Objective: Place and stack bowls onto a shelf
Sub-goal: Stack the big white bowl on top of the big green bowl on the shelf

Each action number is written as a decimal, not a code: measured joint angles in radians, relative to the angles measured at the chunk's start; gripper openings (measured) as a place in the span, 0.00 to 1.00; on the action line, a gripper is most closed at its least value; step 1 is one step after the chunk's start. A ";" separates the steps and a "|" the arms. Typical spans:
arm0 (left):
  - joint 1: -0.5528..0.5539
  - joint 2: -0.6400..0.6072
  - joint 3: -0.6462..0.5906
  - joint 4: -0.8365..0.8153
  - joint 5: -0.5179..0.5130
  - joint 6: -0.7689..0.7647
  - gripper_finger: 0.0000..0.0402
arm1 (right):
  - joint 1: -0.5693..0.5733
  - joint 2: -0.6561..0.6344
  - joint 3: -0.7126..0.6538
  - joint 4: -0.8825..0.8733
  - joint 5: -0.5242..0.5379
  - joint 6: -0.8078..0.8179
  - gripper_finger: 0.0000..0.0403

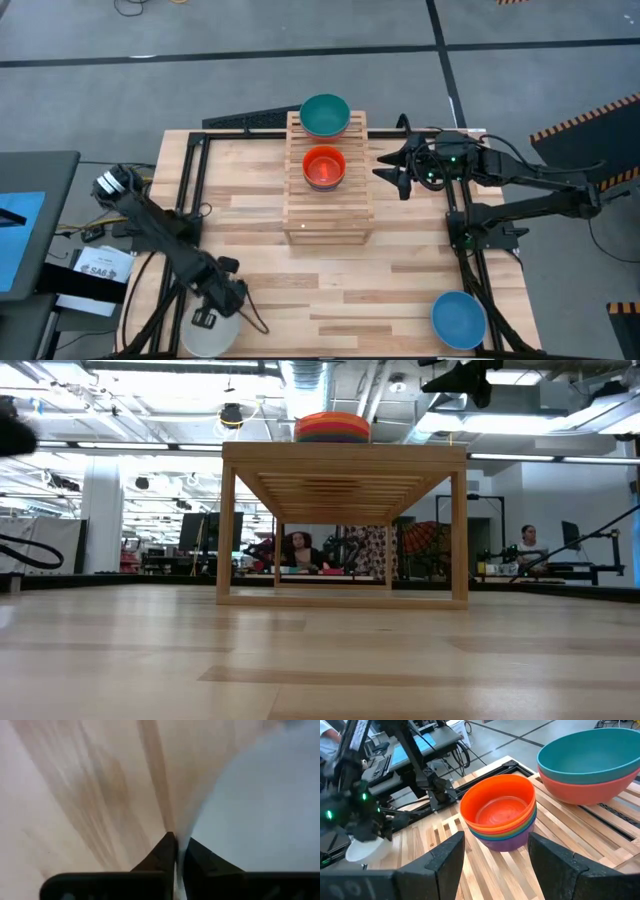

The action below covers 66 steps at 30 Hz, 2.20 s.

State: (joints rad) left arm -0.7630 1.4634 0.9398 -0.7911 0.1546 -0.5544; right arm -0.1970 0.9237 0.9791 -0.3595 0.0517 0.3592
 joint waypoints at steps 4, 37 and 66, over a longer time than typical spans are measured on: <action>0.110 -0.153 0.053 -0.094 -0.016 0.038 0.00 | 0.000 0.000 0.000 0.000 0.000 0.000 0.60; 1.397 0.417 1.307 -0.201 -0.141 0.306 0.00 | 0.023 0.049 0.001 0.128 0.000 0.053 0.60; 1.455 0.445 1.401 -0.137 -0.106 0.378 0.49 | 0.060 0.026 0.001 0.110 0.000 0.059 0.60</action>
State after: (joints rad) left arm 0.6918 1.9087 2.3407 -0.9285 0.0488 -0.1761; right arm -0.1368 0.9497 0.9798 -0.2497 0.0521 0.4183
